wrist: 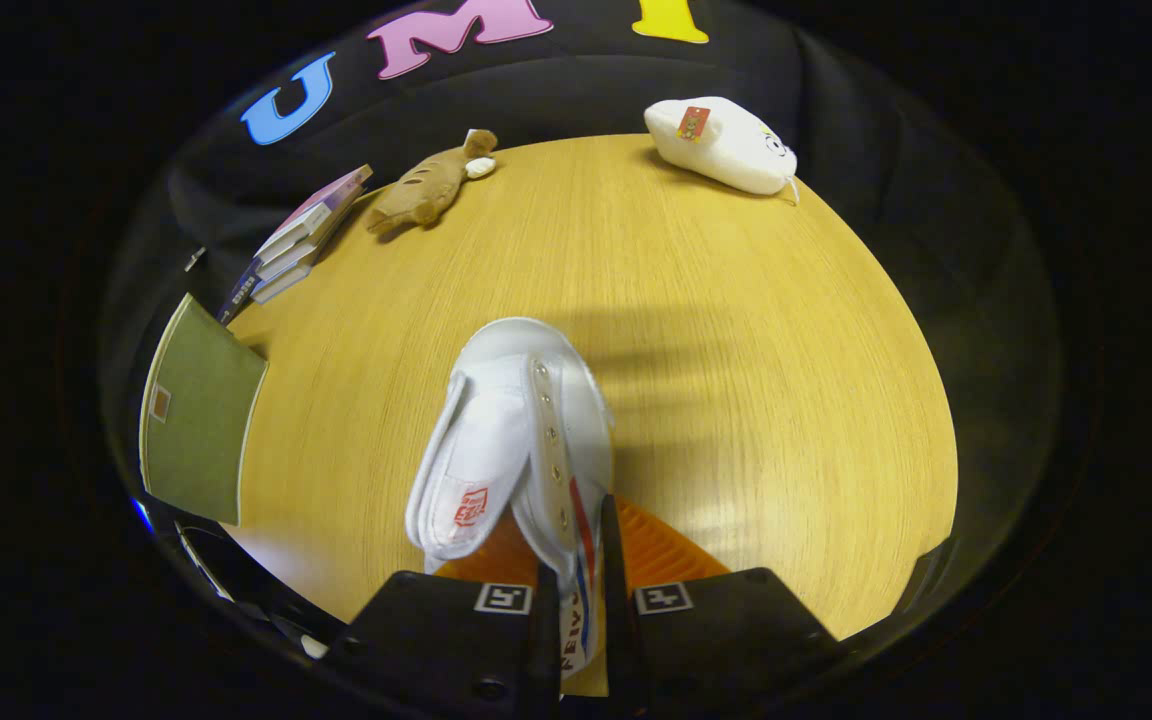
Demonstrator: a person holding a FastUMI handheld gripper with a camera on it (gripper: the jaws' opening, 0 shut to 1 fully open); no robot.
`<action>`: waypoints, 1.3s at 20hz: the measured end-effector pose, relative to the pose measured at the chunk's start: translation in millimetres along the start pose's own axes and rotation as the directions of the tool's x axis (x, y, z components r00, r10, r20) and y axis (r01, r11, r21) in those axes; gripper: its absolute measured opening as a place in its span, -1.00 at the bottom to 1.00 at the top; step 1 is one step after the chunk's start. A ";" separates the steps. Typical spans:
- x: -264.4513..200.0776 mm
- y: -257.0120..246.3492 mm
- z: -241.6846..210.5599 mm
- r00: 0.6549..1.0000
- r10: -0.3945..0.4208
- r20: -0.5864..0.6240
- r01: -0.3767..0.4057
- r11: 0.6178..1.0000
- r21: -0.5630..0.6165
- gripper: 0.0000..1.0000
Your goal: Open the storage box then place both shoes into the box .Put the left shoe in first, then the right shoe, with the right side of both shoes facing outward in a uniform manner.
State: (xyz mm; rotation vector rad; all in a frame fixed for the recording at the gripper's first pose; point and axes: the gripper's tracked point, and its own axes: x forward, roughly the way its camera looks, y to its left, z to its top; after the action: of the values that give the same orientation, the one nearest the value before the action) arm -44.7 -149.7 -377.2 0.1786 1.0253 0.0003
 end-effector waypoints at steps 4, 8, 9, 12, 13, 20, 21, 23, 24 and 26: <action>-2.4 -0.2 2.7 1.000 -0.005 0.005 0.005 0.999 0.049 -0.89; -23.0 21.6 7.4 1.000 -0.013 0.028 0.010 0.995 0.101 -0.90; -31.6 31.1 9.3 0.999 -0.015 0.034 0.011 0.994 0.110 -0.90; -63.0 74.7 25.7 0.997 0.010 0.083 -0.021 0.991 0.130 -0.90; -74.2 89.6 31.1 0.995 0.012 0.101 -0.025 0.991 0.135 -0.90; -139.2 243.2 65.6 0.976 0.090 0.199 -0.125 0.978 0.170 -0.90; -145.0 268.8 68.3 0.973 0.111 0.204 -0.148 0.973 0.176 -0.90; -154.7 319.7 72.5 0.966 0.152 0.212 -0.191 0.965 0.181 -0.90; -157.1 344.3 73.4 0.962 0.173 0.210 -0.211 0.961 0.179 -0.90; -151.1 391.2 82.3 0.957 0.211 0.201 -0.246 0.954 0.168 -0.90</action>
State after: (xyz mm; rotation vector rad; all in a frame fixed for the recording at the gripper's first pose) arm -20.7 211.0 -149.3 0.4659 0.8173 0.0958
